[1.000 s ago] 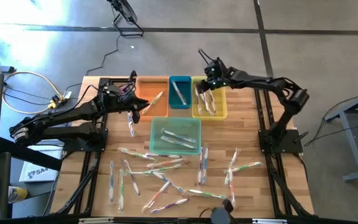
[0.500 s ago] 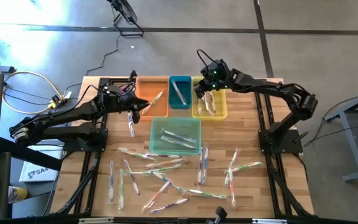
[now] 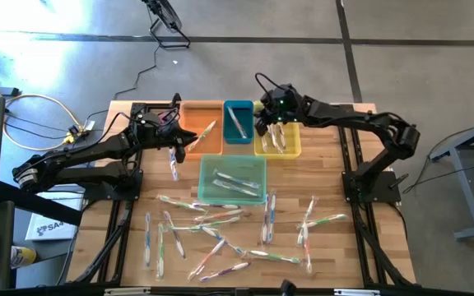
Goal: Pick & Place Toothbrushes
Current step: Put the orange toothbrush into the blue bin
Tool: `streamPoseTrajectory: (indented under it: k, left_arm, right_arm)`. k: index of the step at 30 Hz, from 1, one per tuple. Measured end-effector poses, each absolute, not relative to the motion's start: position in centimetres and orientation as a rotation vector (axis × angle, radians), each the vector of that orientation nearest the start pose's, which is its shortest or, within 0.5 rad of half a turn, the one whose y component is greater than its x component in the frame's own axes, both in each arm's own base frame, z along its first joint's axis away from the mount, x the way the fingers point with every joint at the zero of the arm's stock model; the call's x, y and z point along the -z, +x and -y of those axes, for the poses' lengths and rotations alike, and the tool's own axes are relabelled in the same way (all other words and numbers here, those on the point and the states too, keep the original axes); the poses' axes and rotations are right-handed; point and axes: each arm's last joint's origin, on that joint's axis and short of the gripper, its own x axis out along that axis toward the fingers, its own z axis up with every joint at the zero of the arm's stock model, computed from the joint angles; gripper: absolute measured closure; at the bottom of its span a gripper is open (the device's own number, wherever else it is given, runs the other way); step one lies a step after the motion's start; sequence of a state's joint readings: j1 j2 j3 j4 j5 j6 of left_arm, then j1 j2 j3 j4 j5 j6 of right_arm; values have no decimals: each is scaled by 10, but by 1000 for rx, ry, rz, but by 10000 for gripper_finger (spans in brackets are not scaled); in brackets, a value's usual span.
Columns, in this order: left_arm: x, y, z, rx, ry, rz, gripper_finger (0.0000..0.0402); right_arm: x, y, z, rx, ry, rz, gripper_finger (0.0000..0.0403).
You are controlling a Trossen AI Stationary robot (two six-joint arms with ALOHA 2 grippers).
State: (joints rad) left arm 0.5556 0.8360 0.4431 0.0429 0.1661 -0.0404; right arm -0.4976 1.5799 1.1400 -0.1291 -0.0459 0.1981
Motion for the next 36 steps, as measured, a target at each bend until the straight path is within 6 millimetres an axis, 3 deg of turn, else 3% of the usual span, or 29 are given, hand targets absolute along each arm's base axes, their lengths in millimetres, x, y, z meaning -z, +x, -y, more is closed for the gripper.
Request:
streamPoseTrajectory:
  k: [6,13,27,36]
  left_arm:
    - [-228,158,-92,-396,-184,-321,333]
    - [-225,157,-92,-396,-193,-352,333]
    - [-224,156,-92,-399,-189,-365,333]
    - [-224,156,-92,-421,-184,-365,333]
  right_arm:
    - [-270,316,157,419,274,-464,392]
    - [-257,313,137,256,282,-377,392]
    - [-259,240,72,312,178,-172,392]
    - [-250,207,49,350,199,-107,392]
